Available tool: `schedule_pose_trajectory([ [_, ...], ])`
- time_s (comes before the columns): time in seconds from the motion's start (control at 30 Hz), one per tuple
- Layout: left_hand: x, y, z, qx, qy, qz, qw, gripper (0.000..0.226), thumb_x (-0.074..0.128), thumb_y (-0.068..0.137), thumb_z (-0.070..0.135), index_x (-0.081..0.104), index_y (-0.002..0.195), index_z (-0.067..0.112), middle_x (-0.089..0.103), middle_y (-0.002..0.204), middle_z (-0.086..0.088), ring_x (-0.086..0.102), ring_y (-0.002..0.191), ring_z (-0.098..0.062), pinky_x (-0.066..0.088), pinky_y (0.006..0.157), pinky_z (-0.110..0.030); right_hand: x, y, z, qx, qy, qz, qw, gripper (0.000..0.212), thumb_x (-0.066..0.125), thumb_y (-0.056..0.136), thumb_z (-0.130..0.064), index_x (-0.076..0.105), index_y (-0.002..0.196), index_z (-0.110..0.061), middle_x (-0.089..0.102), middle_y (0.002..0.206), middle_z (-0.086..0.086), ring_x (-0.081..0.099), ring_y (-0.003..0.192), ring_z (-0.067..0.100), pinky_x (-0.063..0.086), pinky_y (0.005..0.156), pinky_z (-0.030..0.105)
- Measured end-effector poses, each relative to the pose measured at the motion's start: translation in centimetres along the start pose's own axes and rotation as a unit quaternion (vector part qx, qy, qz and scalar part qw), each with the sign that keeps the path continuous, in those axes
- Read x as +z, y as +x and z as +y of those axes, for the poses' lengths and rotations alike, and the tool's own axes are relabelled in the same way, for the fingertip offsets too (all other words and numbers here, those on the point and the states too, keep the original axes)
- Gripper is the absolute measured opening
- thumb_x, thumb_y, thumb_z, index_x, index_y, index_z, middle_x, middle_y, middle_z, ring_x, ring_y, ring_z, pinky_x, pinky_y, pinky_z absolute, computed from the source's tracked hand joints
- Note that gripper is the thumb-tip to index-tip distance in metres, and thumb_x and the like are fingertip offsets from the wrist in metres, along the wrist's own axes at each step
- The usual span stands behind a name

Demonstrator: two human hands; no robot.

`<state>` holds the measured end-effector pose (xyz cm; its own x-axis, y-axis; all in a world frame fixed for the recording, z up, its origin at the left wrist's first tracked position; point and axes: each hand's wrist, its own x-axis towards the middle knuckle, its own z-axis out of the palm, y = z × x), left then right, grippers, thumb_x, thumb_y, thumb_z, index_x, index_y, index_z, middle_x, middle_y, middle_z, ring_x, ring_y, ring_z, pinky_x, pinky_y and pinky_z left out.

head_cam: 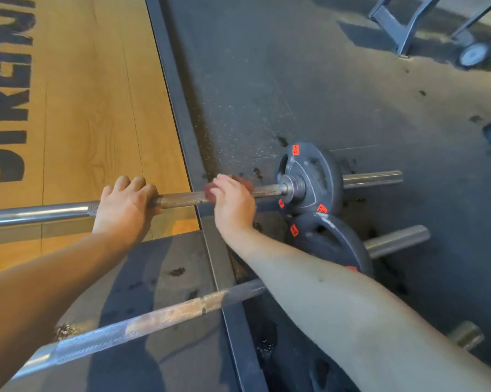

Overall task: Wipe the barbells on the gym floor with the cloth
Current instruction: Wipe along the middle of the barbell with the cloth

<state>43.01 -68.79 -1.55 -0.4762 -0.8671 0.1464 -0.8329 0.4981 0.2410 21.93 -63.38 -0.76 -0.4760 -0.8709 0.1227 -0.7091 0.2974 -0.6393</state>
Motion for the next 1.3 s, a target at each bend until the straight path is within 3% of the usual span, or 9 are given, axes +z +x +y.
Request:
schedule_pose_trajectory([
  [0.2,0.0,0.5,-0.1,0.001,-0.016,0.008,1.0,0.021,0.079,0.085,0.027,0.07,0.095,0.01,0.056,0.088,-0.007,0.044,0.085,-0.034,0.032,0.07,-0.043,-2.1,1.4,1.6,-0.069,0.005,-0.09,0.993,0.024,0.068,0.094,-0.009,0.078,0.115,-0.007,0.071,0.129,0.005,0.063,0.12,0.022,0.036,0.111,0.023],
  [0.37,-0.1,0.9,0.4,-0.007,-0.023,-0.009,1.0,0.022,0.077,0.088,0.03,0.07,0.1,0.013,0.056,0.093,-0.005,0.043,0.09,-0.033,0.031,0.075,-0.043,-5.8,3.1,6.3,0.03,-0.004,0.006,1.0,0.023,0.064,0.095,-0.005,0.078,0.114,-0.006,0.069,0.129,0.005,0.06,0.116,0.007,0.023,0.101,-0.003],
  [0.5,-0.3,0.7,0.1,0.0,-0.021,-0.012,1.0,0.021,0.077,0.088,0.028,0.069,0.099,0.012,0.057,0.092,-0.005,0.044,0.089,-0.033,0.035,0.074,-0.045,-3.0,1.5,3.3,0.037,-0.028,0.024,0.999,0.023,0.065,0.091,0.0,0.078,0.109,-0.005,0.071,0.125,0.008,0.061,0.12,0.023,0.029,0.102,0.013],
  [0.7,-0.5,0.9,0.2,-0.021,-0.013,-0.022,0.999,0.023,0.073,0.09,0.032,0.069,0.104,0.013,0.057,0.095,-0.006,0.045,0.092,-0.034,0.037,0.077,-0.048,0.6,-0.5,-1.5,-0.039,0.018,-0.116,0.992,0.022,0.061,0.09,0.015,0.072,0.109,0.014,0.066,0.127,0.024,0.062,0.118,0.035,0.025,0.094,-0.006],
  [0.77,-0.5,1.1,0.5,-0.029,-0.015,-0.028,0.999,0.025,0.072,0.091,0.034,0.07,0.106,0.014,0.057,0.097,-0.006,0.045,0.095,-0.034,0.038,0.078,-0.048,-1.6,0.7,0.3,-0.09,-0.001,-0.145,0.985,0.024,0.056,0.095,0.01,0.07,0.115,0.013,0.065,0.13,0.022,0.061,0.118,0.023,0.026,0.089,-0.008],
  [0.87,-0.5,1.0,0.6,-0.037,-0.023,-0.036,0.998,0.025,0.07,0.093,0.036,0.07,0.109,0.016,0.058,0.1,-0.003,0.045,0.098,-0.032,0.039,0.08,-0.046,-5.0,3.1,6.0,-0.044,0.015,-0.081,0.996,0.023,0.058,0.095,-0.002,0.079,0.105,-0.002,0.07,0.128,0.009,0.064,0.119,0.024,0.032,0.112,0.011],
  [0.93,-0.5,1.1,0.7,-0.037,-0.022,-0.037,0.998,0.025,0.068,0.095,0.037,0.069,0.111,0.018,0.058,0.103,-0.001,0.045,0.1,-0.03,0.038,0.082,-0.043,-6.1,3.7,8.1,0.005,-0.012,-0.039,0.999,0.024,0.057,0.099,-0.007,0.079,0.11,-0.009,0.068,0.133,0.001,0.06,0.123,0.02,0.032,0.117,0.023],
  [1.07,-0.4,1.0,0.5,-0.029,-0.025,-0.033,0.999,0.023,0.067,0.095,0.036,0.068,0.11,0.018,0.058,0.103,0.0,0.045,0.1,-0.029,0.037,0.08,-0.042,-3.6,2.0,5.3,0.038,0.022,0.023,0.999,0.024,0.059,0.095,0.003,0.078,0.108,-0.003,0.069,0.128,0.009,0.061,0.121,0.025,0.023,0.108,0.006],
  [1.3,-0.4,1.0,0.1,-0.034,-0.013,-0.028,0.999,0.022,0.071,0.092,0.034,0.069,0.105,0.016,0.057,0.098,-0.003,0.046,0.095,-0.032,0.038,0.078,-0.046,1.9,-0.1,-2.1,-0.127,0.046,-0.114,0.984,0.017,0.069,0.09,0.001,0.079,0.102,-0.002,0.073,0.123,0.01,0.063,0.116,0.028,0.039,0.111,0.027],
])
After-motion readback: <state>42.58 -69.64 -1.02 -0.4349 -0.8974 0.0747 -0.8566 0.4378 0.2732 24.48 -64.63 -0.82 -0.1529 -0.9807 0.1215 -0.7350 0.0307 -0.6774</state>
